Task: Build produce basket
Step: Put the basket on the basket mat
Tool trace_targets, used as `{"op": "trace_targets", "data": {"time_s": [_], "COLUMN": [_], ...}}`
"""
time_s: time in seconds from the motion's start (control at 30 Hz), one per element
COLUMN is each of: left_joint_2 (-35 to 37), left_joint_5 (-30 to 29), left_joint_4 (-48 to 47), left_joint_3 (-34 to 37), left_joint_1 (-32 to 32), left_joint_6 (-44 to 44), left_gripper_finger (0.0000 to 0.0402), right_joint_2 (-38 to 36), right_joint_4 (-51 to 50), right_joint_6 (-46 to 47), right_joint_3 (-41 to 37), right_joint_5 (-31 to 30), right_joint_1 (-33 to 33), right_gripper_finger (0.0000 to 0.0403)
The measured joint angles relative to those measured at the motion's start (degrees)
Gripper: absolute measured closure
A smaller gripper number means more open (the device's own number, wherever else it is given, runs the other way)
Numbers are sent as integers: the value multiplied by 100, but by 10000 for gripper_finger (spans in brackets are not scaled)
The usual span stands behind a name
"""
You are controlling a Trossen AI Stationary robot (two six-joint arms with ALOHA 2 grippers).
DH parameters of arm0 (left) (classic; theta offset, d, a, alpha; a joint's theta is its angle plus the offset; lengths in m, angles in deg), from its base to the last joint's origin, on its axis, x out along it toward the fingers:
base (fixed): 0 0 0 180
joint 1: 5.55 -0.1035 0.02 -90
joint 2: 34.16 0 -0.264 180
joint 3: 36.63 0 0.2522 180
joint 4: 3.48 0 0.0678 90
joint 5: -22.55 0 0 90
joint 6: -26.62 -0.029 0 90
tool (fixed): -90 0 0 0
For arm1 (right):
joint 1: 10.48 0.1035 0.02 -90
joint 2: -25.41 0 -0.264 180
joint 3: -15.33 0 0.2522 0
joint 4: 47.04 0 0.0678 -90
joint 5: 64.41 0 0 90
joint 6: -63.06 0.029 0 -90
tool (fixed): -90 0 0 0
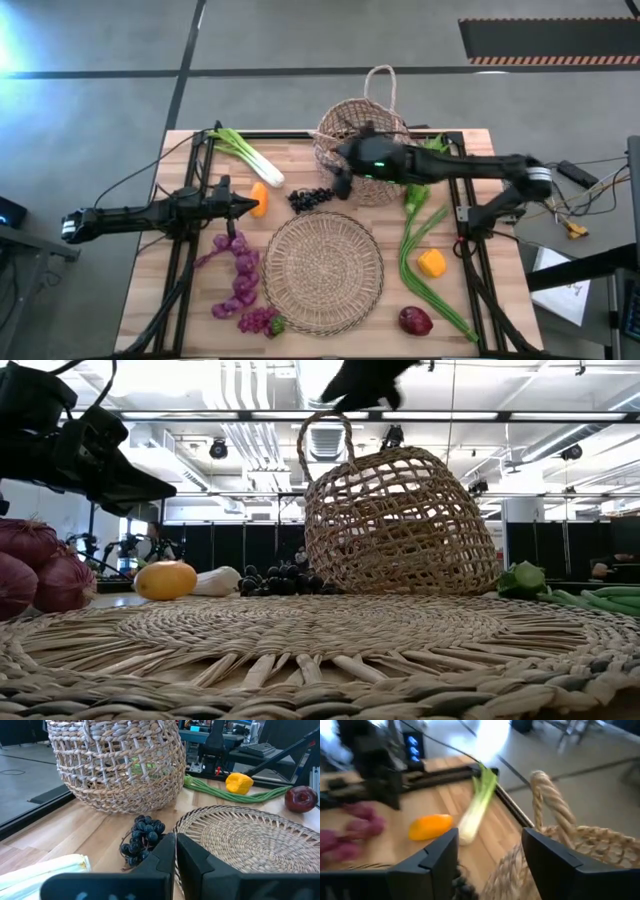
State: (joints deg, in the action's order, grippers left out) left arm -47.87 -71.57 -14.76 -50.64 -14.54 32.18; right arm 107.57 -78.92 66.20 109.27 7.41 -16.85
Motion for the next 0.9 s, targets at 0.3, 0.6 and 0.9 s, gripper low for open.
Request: {"op": "trace_targets", "data": {"time_s": [0.3, 0.6, 0.9], "left_joint_2": [-14, -16, -14], "left_joint_5": [2, 1, 1], "left_joint_4": [7, 4, 0], "left_joint_3": [0, 0, 0], "left_joint_1": [0, 0, 1], "left_joint_6": [0, -1, 0], "left_gripper_finger": [402, 402, 402], "right_joint_2": [1406, 2068, 2060], "right_joint_4": [-1770, -3705, -4740], "right_joint_6": [234, -272, -252], "right_joint_3": [2481, 4509, 5238], "right_joint_5": [-299, -305, -302], "right_joint_1": [6, -41, -471], "right_gripper_finger": [173, 164, 111]}}
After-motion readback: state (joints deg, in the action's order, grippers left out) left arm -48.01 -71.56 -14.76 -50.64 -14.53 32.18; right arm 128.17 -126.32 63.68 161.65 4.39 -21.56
